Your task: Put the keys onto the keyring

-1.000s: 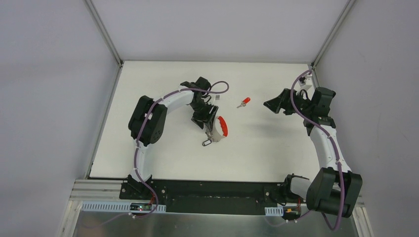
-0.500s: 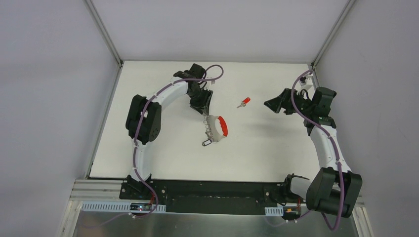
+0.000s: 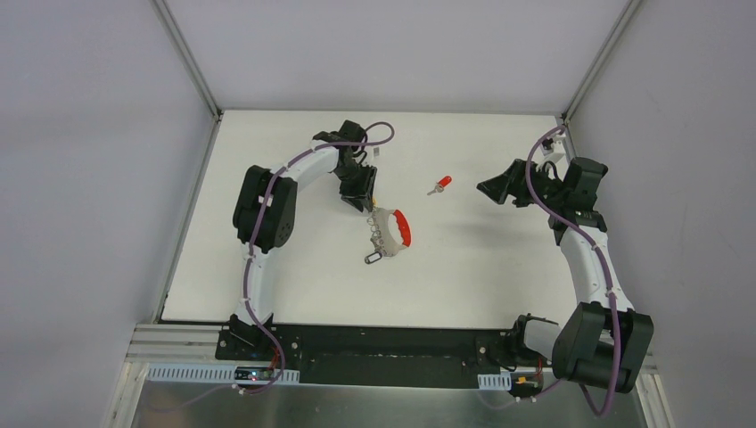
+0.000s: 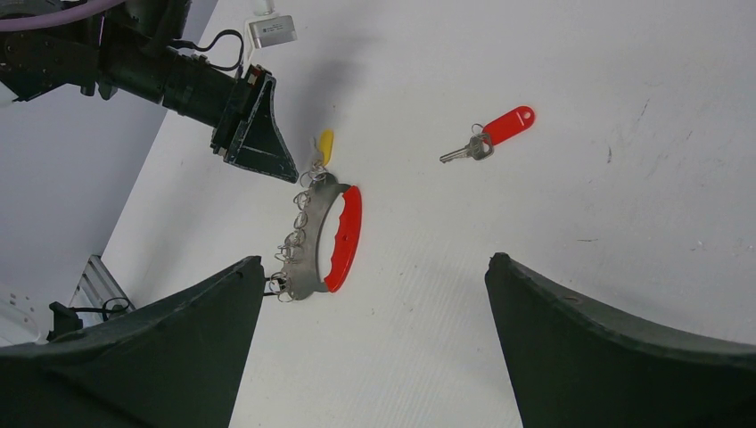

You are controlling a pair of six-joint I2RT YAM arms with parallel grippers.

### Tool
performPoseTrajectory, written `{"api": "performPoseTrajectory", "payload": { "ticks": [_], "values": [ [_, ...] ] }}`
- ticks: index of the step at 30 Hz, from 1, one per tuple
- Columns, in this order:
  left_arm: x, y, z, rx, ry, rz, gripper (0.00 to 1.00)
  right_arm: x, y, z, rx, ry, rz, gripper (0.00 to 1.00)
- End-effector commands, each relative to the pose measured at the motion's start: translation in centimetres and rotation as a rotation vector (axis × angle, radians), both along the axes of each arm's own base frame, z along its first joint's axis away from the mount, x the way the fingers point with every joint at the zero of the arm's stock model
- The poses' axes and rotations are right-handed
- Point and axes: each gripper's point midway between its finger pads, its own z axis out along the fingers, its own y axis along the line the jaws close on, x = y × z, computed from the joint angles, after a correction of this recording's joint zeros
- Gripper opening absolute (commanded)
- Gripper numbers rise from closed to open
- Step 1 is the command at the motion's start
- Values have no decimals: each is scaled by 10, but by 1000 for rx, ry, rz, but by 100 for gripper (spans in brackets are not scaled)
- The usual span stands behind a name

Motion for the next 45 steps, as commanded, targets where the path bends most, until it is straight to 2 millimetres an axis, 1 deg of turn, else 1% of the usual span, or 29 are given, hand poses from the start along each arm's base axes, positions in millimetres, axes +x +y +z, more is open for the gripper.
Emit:
{"api": "performPoseTrajectory", "payload": {
  "ticks": [1,5,12,16,18,23,26,30,36,40,45],
  "values": [
    [0,-6,0,-45,42,33,34,1,0,10,4,-50,18,98],
    [4,-7,-6,-46,66,51,33,1,0,10,3,-51,15,98],
    [8,-8,-11,-75,94,92,27,1,-1,10,4,-49,14,98],
    [8,-11,-12,-101,118,108,20,1,-2,9,4,-49,13,98],
    [8,-11,-13,-103,122,111,15,1,-2,10,3,-50,11,98],
    [11,-5,-8,-108,112,125,5,1,-2,10,5,-50,12,98],
    [15,-1,3,-116,85,124,0,0,-2,11,6,-51,14,98],
    [19,8,23,-111,27,109,0,0,-2,11,7,-53,15,98],
    [22,20,61,-81,-101,49,0,-1,-1,14,11,-61,20,98],
    [21,27,82,-66,-167,11,0,-3,0,17,15,-68,24,98],
    [17,30,102,-66,-225,-38,0,-3,1,19,18,-77,24,98]
  ]
}}
